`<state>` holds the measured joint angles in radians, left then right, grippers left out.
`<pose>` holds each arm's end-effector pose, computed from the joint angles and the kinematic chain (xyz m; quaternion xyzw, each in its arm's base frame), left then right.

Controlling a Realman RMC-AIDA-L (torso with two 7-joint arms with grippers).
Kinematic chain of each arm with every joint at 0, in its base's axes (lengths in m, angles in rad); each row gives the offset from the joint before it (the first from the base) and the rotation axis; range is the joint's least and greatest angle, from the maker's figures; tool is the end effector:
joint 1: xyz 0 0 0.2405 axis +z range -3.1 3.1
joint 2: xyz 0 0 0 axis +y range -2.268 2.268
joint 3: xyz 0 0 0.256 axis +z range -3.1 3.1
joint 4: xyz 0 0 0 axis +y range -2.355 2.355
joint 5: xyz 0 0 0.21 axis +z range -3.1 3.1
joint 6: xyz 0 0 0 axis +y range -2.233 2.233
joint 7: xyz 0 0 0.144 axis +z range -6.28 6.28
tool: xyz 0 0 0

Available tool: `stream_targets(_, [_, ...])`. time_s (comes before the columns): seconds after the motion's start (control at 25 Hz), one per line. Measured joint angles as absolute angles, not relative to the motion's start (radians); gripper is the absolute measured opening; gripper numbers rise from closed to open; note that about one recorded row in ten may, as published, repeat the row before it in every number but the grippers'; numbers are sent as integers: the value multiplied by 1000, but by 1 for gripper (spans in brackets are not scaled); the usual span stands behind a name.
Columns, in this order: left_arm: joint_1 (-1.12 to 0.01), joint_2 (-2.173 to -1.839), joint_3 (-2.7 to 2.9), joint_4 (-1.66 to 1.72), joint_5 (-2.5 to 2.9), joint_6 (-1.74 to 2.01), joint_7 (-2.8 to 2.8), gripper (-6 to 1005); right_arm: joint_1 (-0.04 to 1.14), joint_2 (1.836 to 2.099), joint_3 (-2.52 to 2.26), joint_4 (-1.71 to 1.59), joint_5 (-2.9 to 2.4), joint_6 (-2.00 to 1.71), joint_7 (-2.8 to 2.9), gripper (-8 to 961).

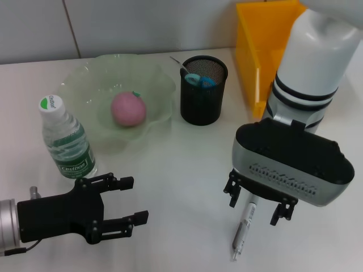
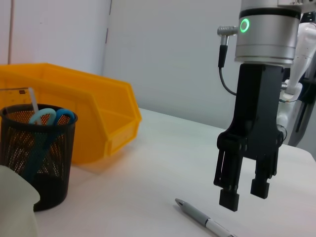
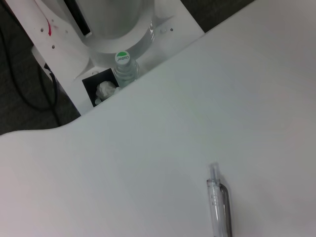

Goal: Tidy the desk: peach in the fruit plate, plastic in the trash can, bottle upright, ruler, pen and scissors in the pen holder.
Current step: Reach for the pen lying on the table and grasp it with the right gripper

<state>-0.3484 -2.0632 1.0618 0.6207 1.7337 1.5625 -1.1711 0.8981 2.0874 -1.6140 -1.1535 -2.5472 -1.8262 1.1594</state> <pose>-0.2783 0.2712 -0.0329 -0.9523 -0.1550 -0.2507 0.0794 0.1237 0.3293 -0.0448 0.8335 0.4312 0.2682 0.2178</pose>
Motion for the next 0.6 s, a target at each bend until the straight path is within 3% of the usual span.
stream_targets(0.6, [-338,-2063,1061,623,1733,1574,-1187,783,901,2088,-1687,-1101,-2534,-1742,1154,733])
